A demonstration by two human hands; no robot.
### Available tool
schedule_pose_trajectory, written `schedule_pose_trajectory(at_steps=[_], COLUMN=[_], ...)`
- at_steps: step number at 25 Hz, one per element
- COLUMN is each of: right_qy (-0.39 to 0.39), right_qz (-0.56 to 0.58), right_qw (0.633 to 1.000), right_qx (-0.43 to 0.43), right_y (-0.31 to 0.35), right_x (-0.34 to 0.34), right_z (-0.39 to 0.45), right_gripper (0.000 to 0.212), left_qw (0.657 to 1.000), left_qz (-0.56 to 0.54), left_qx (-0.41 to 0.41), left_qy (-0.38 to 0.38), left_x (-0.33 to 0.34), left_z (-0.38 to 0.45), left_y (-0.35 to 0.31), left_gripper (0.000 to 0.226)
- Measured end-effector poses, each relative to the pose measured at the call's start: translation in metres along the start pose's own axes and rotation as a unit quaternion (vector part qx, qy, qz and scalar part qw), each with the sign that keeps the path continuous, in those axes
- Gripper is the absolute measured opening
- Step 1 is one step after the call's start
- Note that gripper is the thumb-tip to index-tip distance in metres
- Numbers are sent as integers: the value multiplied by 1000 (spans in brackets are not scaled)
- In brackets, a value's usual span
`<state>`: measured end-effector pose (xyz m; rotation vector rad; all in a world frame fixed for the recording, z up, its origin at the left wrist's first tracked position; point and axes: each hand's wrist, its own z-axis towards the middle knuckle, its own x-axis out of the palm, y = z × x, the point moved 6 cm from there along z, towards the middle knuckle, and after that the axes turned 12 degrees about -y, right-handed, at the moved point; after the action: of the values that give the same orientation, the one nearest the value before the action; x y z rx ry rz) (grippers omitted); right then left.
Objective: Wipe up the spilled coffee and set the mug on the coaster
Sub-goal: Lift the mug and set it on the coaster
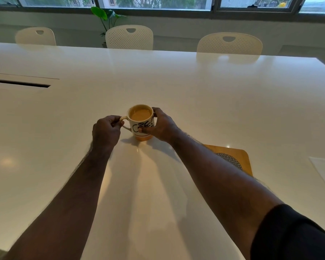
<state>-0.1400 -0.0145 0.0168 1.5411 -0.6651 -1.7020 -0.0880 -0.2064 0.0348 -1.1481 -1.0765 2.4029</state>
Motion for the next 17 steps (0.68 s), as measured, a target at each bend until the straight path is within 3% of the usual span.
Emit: schedule_pose_trajectory(at_steps=[8,17], right_qy=[-11,-56], right_qz=[-36,-6], right_qw=[999,997], right_qx=[-31,-55], right_y=[6,-2], right_x=[-11,-95], right_z=[-3,-38], right_gripper=[81,84], left_qw=[999,994], left_qz=[15,-34], left_qx=[32,96], left_qy=[-14,26], left_x=[-5,2], left_z=[2,-20], left_y=[-10,-74], left_gripper=[23,23])
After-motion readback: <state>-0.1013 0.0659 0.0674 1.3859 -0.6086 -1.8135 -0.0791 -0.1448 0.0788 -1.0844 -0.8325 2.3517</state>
